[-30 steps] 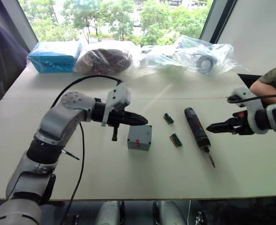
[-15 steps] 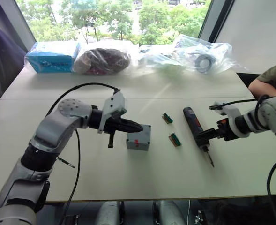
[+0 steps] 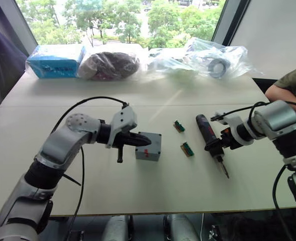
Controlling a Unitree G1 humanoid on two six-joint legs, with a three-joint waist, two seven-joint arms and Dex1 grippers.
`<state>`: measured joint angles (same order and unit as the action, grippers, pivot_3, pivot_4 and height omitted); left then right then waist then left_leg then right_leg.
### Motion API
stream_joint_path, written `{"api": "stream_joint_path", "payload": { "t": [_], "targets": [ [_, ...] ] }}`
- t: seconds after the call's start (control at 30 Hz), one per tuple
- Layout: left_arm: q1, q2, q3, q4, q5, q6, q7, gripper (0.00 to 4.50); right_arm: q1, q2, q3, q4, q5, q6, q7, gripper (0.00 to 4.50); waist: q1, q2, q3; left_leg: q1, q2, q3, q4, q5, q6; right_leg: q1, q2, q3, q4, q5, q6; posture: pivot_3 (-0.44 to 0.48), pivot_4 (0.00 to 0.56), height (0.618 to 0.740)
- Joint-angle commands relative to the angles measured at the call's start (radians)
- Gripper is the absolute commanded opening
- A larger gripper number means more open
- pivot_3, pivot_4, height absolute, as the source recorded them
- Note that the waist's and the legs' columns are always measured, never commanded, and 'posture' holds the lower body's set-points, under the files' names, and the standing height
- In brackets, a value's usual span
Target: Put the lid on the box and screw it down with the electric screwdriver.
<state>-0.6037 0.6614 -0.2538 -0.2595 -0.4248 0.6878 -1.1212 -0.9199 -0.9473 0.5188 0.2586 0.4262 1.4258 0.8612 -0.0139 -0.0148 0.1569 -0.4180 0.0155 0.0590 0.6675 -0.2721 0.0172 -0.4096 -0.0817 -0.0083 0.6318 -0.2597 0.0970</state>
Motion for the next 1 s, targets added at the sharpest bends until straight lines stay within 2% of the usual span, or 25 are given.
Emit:
{"api": "stream_joint_path", "payload": {
  "t": [0.03,0.07,0.1,0.23,0.37,0.47,0.5,0.57,0.6,0.67,0.77,0.9,1.0],
  "targets": [
    [0.007,-0.002,0.026,-0.04,-0.01,0.0,0.021,0.0,0.039,-0.003,0.076,-0.006,-0.041,-0.03,0.038,2.12,0.001,0.0,0.0,0.0,0.0,0.0,0.0,0.0,0.0,0.0,0.0,0.0,0.0,0.0,0.0,0.0,0.15,0.74],
    [0.009,-0.001,0.027,-0.041,-0.011,0.0,0.025,0.0,0.046,-0.009,0.085,-0.006,-0.053,-0.037,0.047,1.83,0.001,-0.001,-0.001,0.0,0.0,0.0,0.0,0.0,0.0,0.0,0.0,0.0,0.0,0.0,0.0,0.0,0.15,0.74],
    [0.011,-0.001,0.029,-0.042,-0.012,0.001,0.028,0.0,0.051,-0.013,0.089,-0.004,-0.063,-0.039,0.052,1.75,0.002,-0.001,-0.001,0.0,0.0,0.0,0.0,0.0,0.0,0.0,0.0,0.0,0.0,0.0,0.0,0.0,0.15,0.74],
    [0.014,0.001,0.034,-0.026,-0.009,-0.005,0.037,0.0,0.033,-0.005,0.054,0.073,-0.119,-0.082,0.054,1.75,0.003,-0.004,-0.003,0.001,0.0,0.0,0.0,0.0,0.0,0.002,0.0,0.0,0.0,0.0,0.0,0.0,0.15,0.74],
    [0.013,0.0,0.052,0.004,-0.014,-0.013,0.04,0.0,-0.043,-0.029,-0.006,0.12,-0.164,-0.234,0.104,1.75,0.002,-0.005,-0.003,0.004,-0.001,0.0,0.0,0.0,0.0,0.005,-0.001,0.0,-0.001,0.0,-0.001,0.0,0.15,0.74],
    [0.002,-0.004,0.092,0.034,-0.05,0.005,0.032,0.0,-0.11,-0.043,-0.162,0.124,-0.175,-0.365,0.043,1.75,0.003,0.003,0.002,0.004,-0.001,0.002,0.001,0.0,0.0,0.003,-0.002,0.001,-0.001,0.0,-0.001,0.0,0.15,0.74],
    [0.001,-0.005,0.102,0.04,-0.058,0.008,0.029,0.0,-0.117,-0.036,-0.211,0.12,-0.164,-0.375,0.022,1.75,0.003,0.007,0.005,0.002,-0.001,0.003,0.001,0.0,0.0,0.001,-0.002,0.002,-0.001,0.0,-0.001,0.0,0.15,0.74],
    [-0.005,-0.003,0.117,0.05,-0.071,0.013,0.025,0.0,-0.092,-0.01,-0.345,0.073,-0.132,-0.402,-0.041,1.75,0.003,0.009,0.006,-0.006,-0.001,0.004,0.001,0.0,-0.001,-0.008,-0.001,0.003,0.002,0.003,0.004,0.0,0.15,0.74],
    [-0.011,-0.001,0.127,0.06,-0.081,0.02,0.023,0.0,-0.037,0.043,-0.506,-0.035,-0.069,-0.451,-0.095,1.75,0.004,0.009,0.006,-0.01,0.0,0.004,0.0,0.002,-0.003,-0.014,0.0,0.004,0.003,0.003,0.004,0.0,0.15,0.74],
    [-0.019,0.001,0.14,0.077,-0.096,0.032,0.018,0.0,0.045,0.126,-0.717,-0.217,0.028,-0.491,-0.156,1.75,0.003,0.009,0.006,-0.011,0.001,0.004,-0.001,0.004,-0.007,-0.015,0.003,0.003,0.002,0.003,0.005,0.0,0.15,0.74],
    [-0.025,0.006,0.132,0.104,-0.093,0.032,0.001,0.0,0.1,0.269,-0.869,-0.432,0.14,-0.478,-0.247,1.75,0.002,0.009,0.006,-0.012,0.002,0.003,-0.004,0.006,-0.011,-0.017,0.006,0.003,0.002,0.003,0.005,0.0,0.15,0.74],
    [-0.033,0.003,0.063,0.147,-0.037,-0.007,-0.027,0.0,0.17,0.533,-0.916,-0.668,0.297,-0.491,-0.406,1.75,0.002,0.009,0.006,-0.011,0.001,0.002,-0.001,0.005,-0.008,-0.016,0.002,0.004,0.007,0.003,0.005,0.0,0.15,0.74],
    [-0.038,-0.005,0.031,0.175,-0.005,-0.032,-0.04,0.0,0.251,0.639,-0.85,-0.759,0.312,-0.525,-0.455,1.75,0.008,0.009,0.006,-0.01,-0.001,0.002,0.002,0.004,-0.006,-0.015,0.0,0.004,0.01,0.003,0.005,0.0,0.15,0.74]
  ]
}}
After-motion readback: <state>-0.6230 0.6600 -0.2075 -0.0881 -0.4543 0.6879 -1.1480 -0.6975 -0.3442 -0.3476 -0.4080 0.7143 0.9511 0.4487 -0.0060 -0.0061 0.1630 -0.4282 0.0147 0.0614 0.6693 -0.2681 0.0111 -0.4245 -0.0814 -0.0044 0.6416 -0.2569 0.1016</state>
